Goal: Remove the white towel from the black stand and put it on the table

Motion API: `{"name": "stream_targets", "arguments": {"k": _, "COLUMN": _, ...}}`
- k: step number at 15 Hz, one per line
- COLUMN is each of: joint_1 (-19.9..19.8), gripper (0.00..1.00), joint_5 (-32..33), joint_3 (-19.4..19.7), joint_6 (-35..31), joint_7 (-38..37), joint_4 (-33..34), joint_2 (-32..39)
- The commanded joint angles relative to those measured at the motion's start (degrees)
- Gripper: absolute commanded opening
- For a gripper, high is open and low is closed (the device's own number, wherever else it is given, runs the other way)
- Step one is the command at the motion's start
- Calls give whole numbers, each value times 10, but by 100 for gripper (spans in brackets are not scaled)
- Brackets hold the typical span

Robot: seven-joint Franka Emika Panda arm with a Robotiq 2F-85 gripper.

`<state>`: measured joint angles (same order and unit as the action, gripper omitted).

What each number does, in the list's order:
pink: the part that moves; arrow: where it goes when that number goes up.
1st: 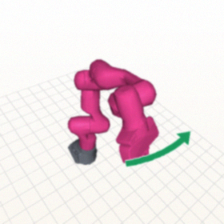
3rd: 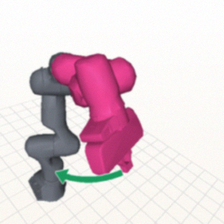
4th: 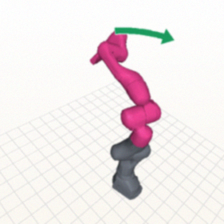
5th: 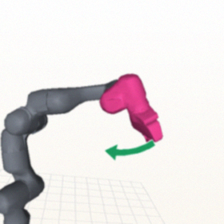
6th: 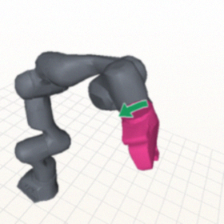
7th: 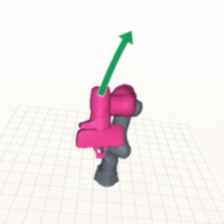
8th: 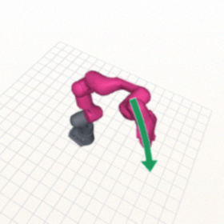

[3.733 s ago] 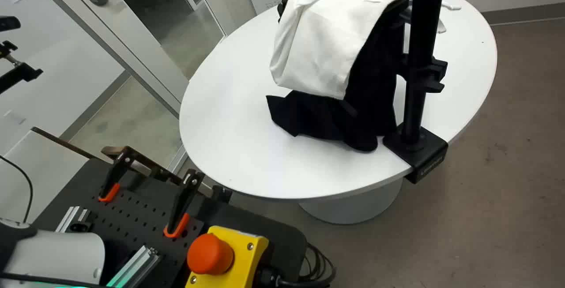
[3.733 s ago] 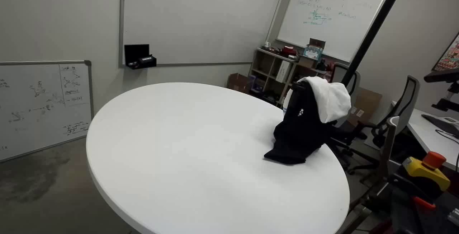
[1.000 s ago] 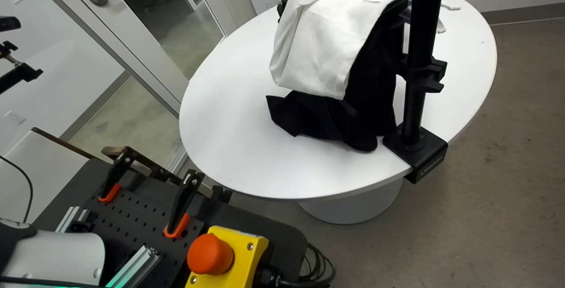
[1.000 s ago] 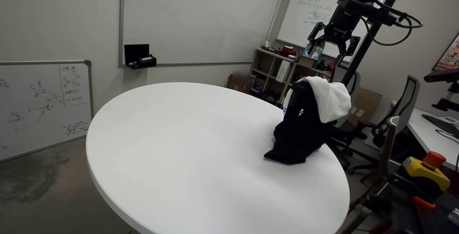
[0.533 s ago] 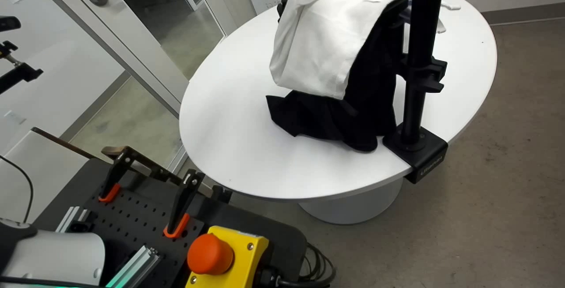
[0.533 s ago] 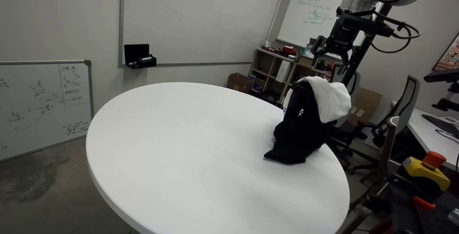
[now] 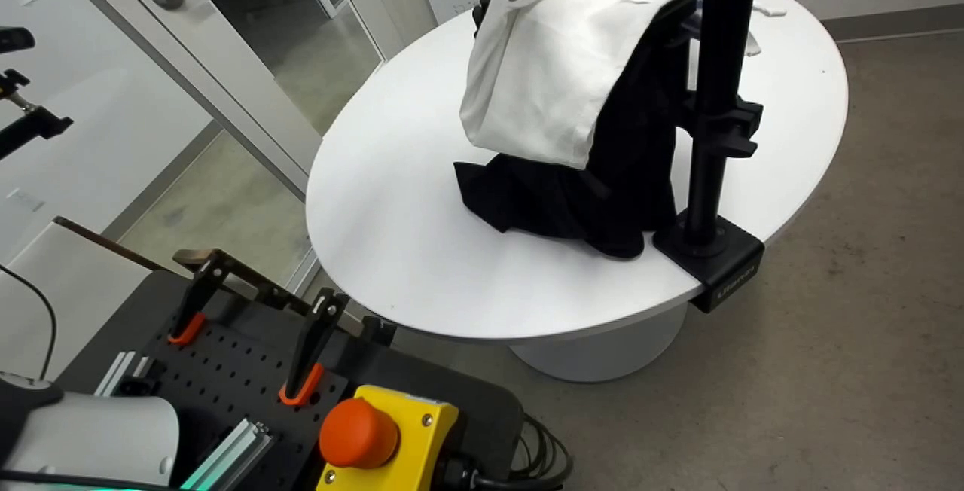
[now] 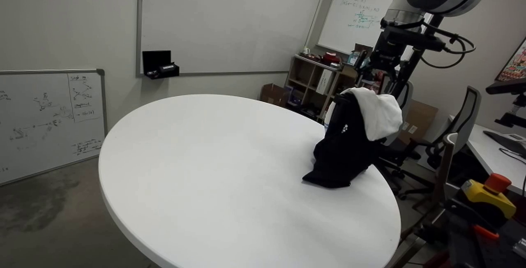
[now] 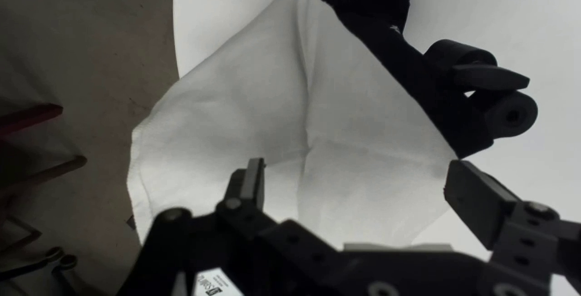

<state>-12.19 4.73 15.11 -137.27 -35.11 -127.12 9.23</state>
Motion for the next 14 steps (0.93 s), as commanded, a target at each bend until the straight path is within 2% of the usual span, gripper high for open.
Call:
{"name": "stream_targets", "arguments": {"k": 1, "joint_1": 15, "gripper": 90, "joint_5": 13, "joint_3": 3, "joint_6": -24, "joint_7": -19, "joint_4": 3, "joint_2": 16}}
{"name": "stream_targets", "arguments": {"k": 2, "joint_1": 17, "gripper": 89, "joint_5": 13, "joint_3": 4, "joint_6": -26, "joint_7": -19, "joint_4": 4, "joint_2": 20}}
{"name": "stream_targets", "arguments": {"k": 3, "joint_1": 19, "gripper": 83, "joint_5": 14, "joint_3": 4, "joint_6": -28, "joint_7": -20, "joint_4": 5, "joint_2": 23}}
{"name": "stream_targets", "arguments": {"k": 4, "joint_1": 21, "gripper": 63, "joint_5": 14, "joint_3": 5, "joint_6": -31, "joint_7": -20, "joint_4": 6, "joint_2": 26}}
{"name": "stream_targets", "arguments": {"k": 6, "joint_1": 24, "gripper": 57, "joint_5": 14, "joint_3": 6, "joint_6": -35, "joint_7": -22, "joint_4": 6, "joint_2": 28}}
{"name": "stream_targets", "arguments": {"k": 12, "joint_1": 26, "gripper": 11, "joint_5": 15, "joint_3": 10, "joint_6": -25, "joint_7": -38, "joint_4": 4, "joint_2": 20}}
{"name": "stream_targets", "arguments": {"k": 14, "joint_1": 23, "gripper": 0, "joint_5": 7, "joint_3": 10, "joint_6": -15, "joint_7": -42, "joint_4": 7, "joint_2": 18}}
